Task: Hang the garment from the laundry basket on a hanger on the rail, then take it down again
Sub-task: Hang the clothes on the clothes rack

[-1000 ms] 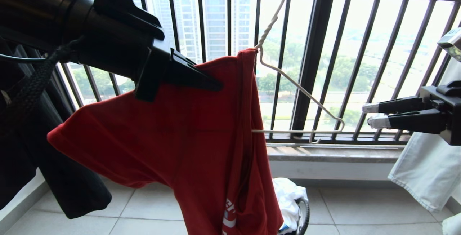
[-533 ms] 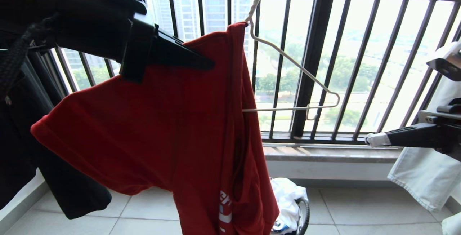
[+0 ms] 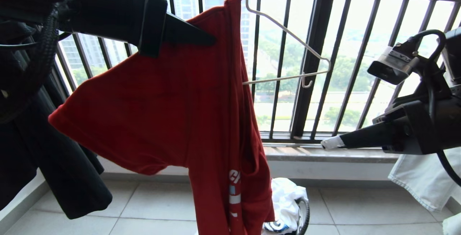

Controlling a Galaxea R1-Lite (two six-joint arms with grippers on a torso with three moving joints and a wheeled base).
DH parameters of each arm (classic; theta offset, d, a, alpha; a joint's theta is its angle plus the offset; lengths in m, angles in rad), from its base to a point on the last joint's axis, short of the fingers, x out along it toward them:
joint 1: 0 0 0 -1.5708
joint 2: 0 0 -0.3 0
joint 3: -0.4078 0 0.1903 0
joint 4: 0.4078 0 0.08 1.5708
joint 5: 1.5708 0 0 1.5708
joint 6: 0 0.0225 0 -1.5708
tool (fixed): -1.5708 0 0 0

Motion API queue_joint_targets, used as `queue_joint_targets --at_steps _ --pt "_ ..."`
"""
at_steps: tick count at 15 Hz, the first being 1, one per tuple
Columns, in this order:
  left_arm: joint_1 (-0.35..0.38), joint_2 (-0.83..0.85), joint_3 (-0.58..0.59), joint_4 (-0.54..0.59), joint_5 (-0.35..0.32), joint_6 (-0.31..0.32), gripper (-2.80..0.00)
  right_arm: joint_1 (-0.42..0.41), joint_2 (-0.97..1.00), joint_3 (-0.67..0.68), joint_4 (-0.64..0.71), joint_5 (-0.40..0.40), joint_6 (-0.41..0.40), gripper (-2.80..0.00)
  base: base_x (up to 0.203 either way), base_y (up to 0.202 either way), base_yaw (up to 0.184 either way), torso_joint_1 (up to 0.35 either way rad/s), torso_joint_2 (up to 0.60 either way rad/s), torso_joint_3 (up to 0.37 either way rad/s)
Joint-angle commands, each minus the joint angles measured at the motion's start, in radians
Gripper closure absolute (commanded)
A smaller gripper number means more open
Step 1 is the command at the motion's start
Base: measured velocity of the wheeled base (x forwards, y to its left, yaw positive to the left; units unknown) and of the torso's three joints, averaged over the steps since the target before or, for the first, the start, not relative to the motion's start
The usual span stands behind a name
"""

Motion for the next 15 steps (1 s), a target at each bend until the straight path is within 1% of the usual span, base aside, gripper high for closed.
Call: queue_joint_targets --at_steps 1,2,3,4,6,7,8,10,12,13,15 --pt "0.000 0.002 -0.001 -0.009 0.002 0.002 0.00 0.080 0.027 0.012 -0.109 -0.095 0.173 -2.80 0.000 0.000 0.000 0.000 0.00 0.000" --pt "0.000 0.002 0.001 -0.025 0.002 0.000 0.00 0.127 0.029 0.017 -0.163 -0.174 0.242 -2.80 0.000 0.000 0.000 0.000 0.00 0.000" --pt "0.000 0.002 -0.001 -0.039 0.002 -0.007 0.00 0.176 0.034 0.025 -0.205 -0.267 0.286 -2.80 0.000 0.000 0.000 0.000 0.00 0.000" --pt "0.000 0.002 -0.001 -0.053 0.002 -0.010 0.00 0.232 0.046 0.031 -0.232 -0.366 0.309 -2.80 0.000 0.000 0.000 0.000 0.00 0.000" --pt "0.000 0.000 -0.001 -0.061 0.004 -0.010 0.00 0.343 0.090 0.033 -0.252 -0.580 0.328 -2.80 0.000 0.000 0.000 0.000 0.00 0.000" --pt "0.000 -0.003 -0.001 -0.061 0.004 -0.010 0.00 0.380 0.119 0.029 -0.256 -0.671 0.332 -2.80 0.000 0.000 0.000 0.000 0.00 0.000" --pt "0.000 -0.006 -0.001 -0.061 0.004 -0.010 0.00 0.403 0.141 0.019 -0.258 -0.736 0.334 -2.80 0.000 0.000 0.000 0.000 0.00 0.000" --pt "0.000 -0.009 -0.001 -0.063 0.004 -0.010 0.00 0.418 0.155 0.012 -0.258 -0.791 0.334 -2.80 0.000 0.000 0.000 0.000 0.00 0.000" --pt "0.000 -0.009 -0.001 -0.063 0.004 -0.009 0.00 0.429 0.189 0.000 -0.259 -0.880 0.334 -2.80 0.000 0.000 0.000 0.000 0.00 0.000" --pt "0.000 -0.011 -0.001 -0.063 0.004 -0.009 0.00 0.432 0.200 -0.008 -0.260 -0.907 0.334 -2.80 0.000 0.000 0.000 0.000 0.00 0.000" --pt "0.000 -0.016 -0.001 -0.063 0.004 -0.010 0.00 0.426 0.201 -0.027 -0.260 -0.937 0.334 -2.80 0.000 0.000 0.000 0.000 0.00 0.000"
